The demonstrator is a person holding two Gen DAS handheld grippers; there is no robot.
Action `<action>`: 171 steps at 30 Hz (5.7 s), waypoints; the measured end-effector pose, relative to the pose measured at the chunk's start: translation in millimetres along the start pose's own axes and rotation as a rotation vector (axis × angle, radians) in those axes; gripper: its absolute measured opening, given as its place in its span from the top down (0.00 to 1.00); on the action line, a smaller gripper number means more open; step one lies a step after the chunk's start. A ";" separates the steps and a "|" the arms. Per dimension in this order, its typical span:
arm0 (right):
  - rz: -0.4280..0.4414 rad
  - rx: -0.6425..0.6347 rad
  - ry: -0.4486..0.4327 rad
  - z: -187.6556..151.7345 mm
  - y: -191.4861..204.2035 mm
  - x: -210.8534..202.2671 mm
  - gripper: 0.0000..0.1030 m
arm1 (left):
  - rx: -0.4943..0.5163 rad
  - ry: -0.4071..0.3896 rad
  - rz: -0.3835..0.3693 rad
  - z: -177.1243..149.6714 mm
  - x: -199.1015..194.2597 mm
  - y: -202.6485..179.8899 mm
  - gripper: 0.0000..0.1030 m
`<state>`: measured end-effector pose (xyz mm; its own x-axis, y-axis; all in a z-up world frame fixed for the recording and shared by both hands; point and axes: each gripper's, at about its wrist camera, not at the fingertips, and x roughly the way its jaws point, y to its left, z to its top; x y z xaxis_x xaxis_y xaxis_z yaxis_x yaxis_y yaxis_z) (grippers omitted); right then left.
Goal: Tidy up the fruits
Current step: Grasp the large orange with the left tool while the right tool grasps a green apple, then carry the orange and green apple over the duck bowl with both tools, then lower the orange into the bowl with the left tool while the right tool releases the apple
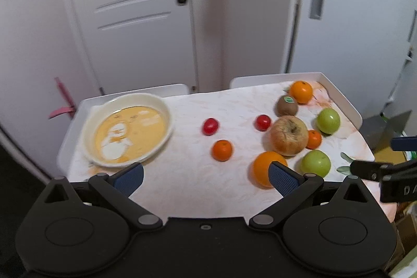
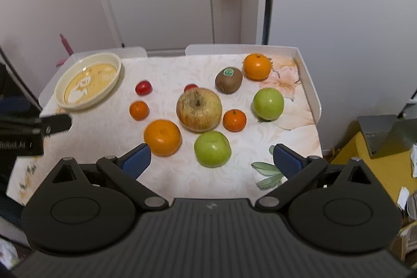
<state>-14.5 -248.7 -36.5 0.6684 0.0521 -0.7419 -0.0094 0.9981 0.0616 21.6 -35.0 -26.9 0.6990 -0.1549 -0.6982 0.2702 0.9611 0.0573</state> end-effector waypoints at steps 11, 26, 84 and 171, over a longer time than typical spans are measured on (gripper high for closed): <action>0.092 -0.148 0.007 -30.0 -25.5 71.5 0.00 | 0.169 0.015 -0.107 -19.9 76.2 -42.6 0.02; 0.193 -0.291 -0.010 -33.3 -28.6 112.8 0.15 | 0.231 0.062 -0.153 -24.0 132.0 -75.6 0.20; 0.435 -0.397 -0.067 134.9 146.6 153.3 0.34 | -0.127 0.016 0.165 38.4 86.8 137.8 0.38; 0.443 -0.539 -0.052 158.0 238.0 264.1 0.00 | -0.039 0.068 0.160 21.8 157.0 189.2 0.08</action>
<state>277.3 -2.8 -112.2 0.5506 0.4699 -0.6899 -0.6480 0.7616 0.0016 196.9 117.5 -110.1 0.6843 0.0155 -0.7290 0.1319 0.9807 0.1447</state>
